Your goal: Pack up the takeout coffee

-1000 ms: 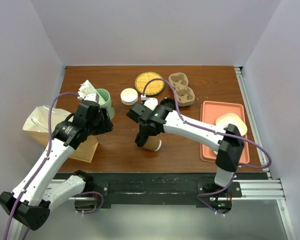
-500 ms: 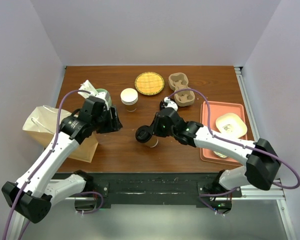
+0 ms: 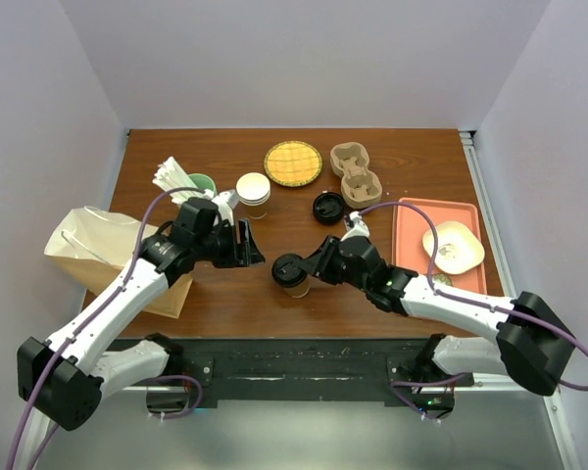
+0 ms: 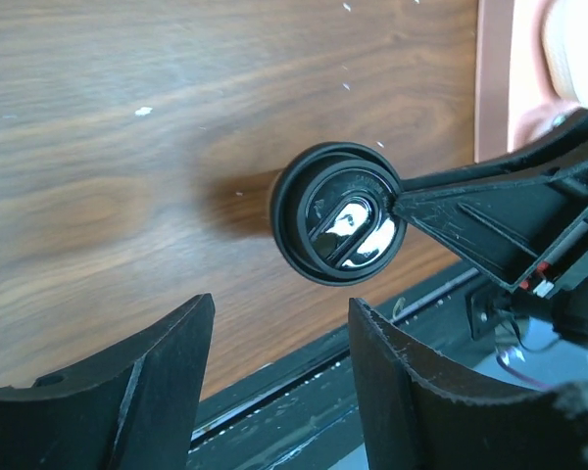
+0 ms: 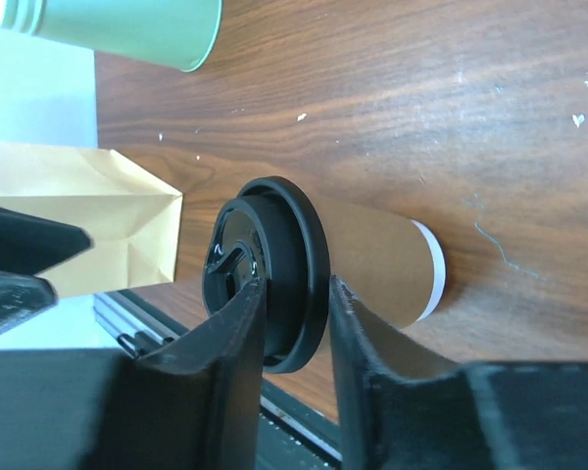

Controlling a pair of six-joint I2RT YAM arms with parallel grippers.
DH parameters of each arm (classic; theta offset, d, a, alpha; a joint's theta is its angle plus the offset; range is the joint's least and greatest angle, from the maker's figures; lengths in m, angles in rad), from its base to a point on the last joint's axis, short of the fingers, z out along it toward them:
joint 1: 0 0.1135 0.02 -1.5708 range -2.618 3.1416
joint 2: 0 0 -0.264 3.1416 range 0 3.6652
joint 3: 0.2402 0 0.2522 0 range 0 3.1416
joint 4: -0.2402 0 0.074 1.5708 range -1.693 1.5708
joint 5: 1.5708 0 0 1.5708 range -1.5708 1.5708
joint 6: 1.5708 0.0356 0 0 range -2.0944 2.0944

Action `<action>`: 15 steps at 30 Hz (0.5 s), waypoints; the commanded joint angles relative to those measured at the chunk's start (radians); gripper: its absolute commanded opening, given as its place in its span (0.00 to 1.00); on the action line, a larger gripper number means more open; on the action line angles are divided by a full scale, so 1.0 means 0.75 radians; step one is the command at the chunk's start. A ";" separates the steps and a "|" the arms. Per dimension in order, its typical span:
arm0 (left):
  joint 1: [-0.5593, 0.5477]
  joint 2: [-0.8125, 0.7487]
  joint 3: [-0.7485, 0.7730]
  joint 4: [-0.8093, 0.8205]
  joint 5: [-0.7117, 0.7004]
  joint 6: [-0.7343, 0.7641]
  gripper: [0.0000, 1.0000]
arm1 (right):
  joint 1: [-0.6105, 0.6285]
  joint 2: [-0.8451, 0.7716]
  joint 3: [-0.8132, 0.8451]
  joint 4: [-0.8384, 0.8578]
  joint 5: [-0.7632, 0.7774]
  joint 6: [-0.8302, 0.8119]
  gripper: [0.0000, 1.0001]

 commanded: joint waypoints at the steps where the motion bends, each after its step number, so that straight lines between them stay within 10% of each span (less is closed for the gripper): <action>1: -0.033 0.003 -0.044 0.144 0.118 0.011 0.63 | 0.001 -0.074 -0.031 0.094 0.020 0.066 0.42; 15: -0.063 0.005 -0.191 0.244 0.165 -0.022 0.58 | 0.001 -0.150 0.327 -0.670 0.122 -0.027 0.59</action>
